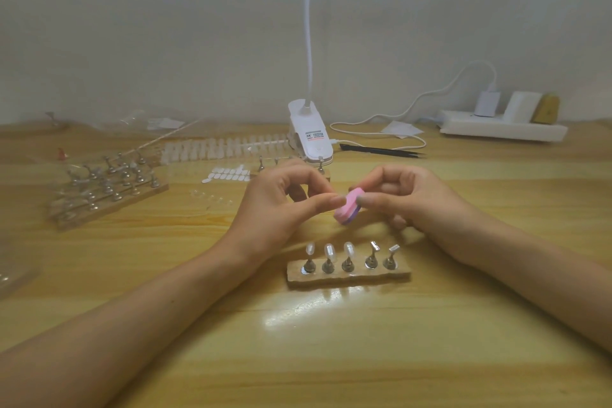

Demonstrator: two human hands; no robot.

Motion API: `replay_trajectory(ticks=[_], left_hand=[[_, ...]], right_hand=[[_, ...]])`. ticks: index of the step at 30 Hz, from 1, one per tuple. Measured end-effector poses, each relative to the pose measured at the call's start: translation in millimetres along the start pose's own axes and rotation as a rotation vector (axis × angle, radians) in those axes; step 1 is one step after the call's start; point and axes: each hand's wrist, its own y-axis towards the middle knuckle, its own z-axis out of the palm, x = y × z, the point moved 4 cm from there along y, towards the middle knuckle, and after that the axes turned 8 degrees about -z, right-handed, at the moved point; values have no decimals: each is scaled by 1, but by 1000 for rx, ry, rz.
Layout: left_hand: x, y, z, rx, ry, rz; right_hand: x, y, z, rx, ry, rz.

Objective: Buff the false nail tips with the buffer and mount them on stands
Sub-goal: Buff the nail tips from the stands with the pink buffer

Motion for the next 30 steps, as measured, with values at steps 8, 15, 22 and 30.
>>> replay_trajectory(ticks=[8,15,22,30], left_hand=[[0,0,1,12,3,11],[-1,0,2,8,15,12],[-2,-1,0,-11,22,28],[0,1,0,7,-20,-8]], right_hand=[[3,-1,0,34,-22,7],[3,-3,5,112,4,29],[2,-2,5,90,11,32],[-2,-1,4,94,8,26]])
